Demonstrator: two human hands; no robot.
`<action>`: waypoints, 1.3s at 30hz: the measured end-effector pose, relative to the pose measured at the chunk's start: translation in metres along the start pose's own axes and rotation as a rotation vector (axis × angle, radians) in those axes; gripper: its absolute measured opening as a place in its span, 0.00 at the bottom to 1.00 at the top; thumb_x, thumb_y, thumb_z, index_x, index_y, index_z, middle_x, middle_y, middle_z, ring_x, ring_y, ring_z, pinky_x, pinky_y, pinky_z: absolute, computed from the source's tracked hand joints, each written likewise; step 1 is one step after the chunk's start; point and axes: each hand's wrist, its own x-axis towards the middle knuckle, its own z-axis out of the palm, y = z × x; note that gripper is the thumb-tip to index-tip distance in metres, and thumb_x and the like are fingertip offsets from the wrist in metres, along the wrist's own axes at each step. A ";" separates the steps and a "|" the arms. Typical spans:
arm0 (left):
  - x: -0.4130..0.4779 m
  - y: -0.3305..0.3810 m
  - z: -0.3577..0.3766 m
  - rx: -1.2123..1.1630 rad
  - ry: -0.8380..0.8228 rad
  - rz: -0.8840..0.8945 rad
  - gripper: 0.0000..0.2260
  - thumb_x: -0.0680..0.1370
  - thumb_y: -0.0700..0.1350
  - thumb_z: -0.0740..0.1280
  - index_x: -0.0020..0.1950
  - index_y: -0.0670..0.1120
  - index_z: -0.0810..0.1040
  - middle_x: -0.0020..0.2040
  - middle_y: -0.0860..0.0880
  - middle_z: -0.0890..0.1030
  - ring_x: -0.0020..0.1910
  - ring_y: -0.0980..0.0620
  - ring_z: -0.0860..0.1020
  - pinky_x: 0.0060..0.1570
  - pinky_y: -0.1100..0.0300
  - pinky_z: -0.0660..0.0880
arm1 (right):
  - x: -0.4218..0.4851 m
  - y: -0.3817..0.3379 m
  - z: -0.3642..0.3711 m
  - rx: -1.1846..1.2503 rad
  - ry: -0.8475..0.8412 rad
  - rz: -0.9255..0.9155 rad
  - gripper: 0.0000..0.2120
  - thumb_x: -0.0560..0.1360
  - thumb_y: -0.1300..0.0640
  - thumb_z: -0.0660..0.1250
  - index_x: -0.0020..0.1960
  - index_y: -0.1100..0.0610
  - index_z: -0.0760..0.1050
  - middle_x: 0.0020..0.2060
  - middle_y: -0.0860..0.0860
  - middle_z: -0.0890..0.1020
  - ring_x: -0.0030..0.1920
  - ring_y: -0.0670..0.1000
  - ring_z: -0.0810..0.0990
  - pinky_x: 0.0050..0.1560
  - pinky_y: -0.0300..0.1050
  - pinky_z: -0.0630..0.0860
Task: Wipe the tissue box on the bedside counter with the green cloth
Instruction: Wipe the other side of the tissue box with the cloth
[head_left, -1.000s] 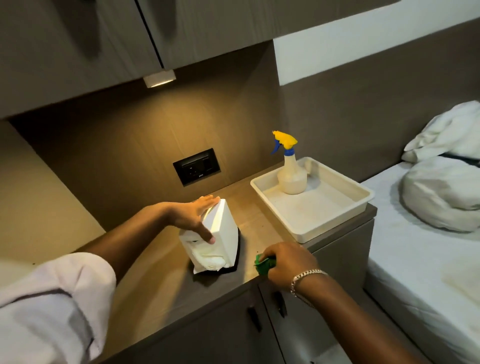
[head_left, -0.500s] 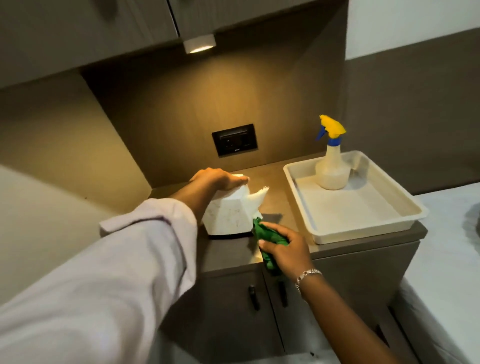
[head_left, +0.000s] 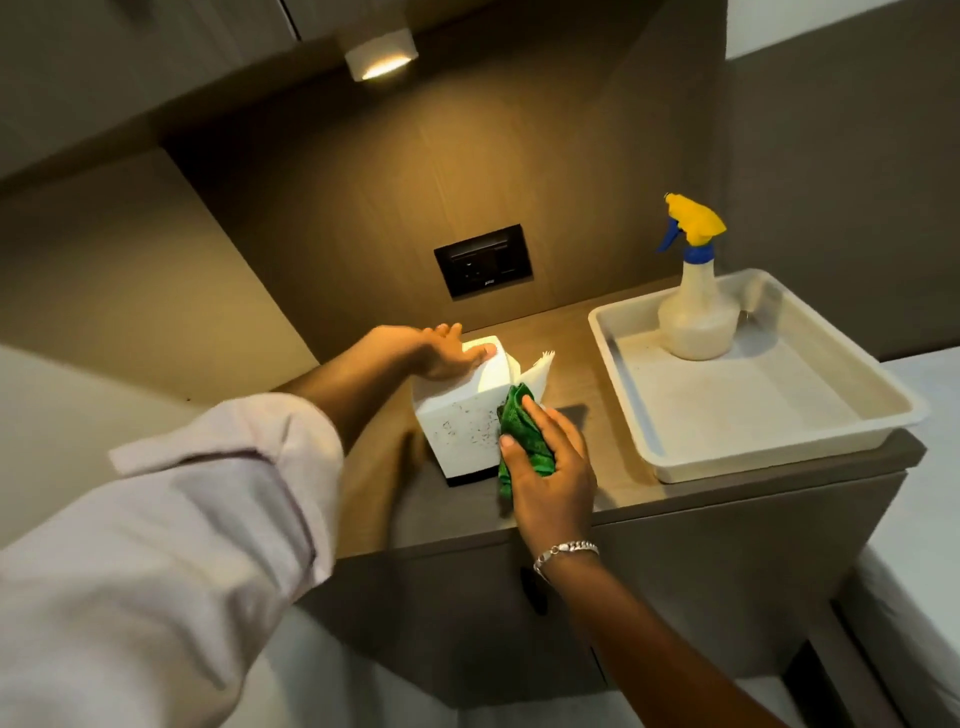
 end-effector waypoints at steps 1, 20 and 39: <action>0.007 -0.008 0.007 0.055 0.069 0.166 0.35 0.78 0.65 0.45 0.77 0.46 0.40 0.80 0.46 0.43 0.78 0.44 0.44 0.75 0.43 0.45 | 0.000 0.001 0.003 -0.023 0.023 -0.006 0.21 0.73 0.49 0.68 0.65 0.41 0.71 0.66 0.48 0.70 0.60 0.46 0.73 0.43 0.28 0.75; 0.050 -0.026 0.021 0.147 0.297 1.140 0.27 0.80 0.55 0.44 0.78 0.48 0.43 0.80 0.48 0.43 0.77 0.53 0.39 0.76 0.49 0.41 | -0.013 0.001 0.099 -0.113 0.584 -0.071 0.21 0.74 0.55 0.66 0.64 0.38 0.70 0.65 0.48 0.69 0.63 0.49 0.72 0.55 0.55 0.80; 0.061 -0.024 0.029 0.092 0.360 1.151 0.27 0.80 0.56 0.44 0.78 0.49 0.46 0.80 0.49 0.46 0.77 0.54 0.41 0.74 0.54 0.41 | -0.014 0.012 0.116 -0.104 0.626 0.111 0.22 0.75 0.55 0.64 0.64 0.36 0.67 0.67 0.50 0.68 0.62 0.49 0.71 0.51 0.45 0.77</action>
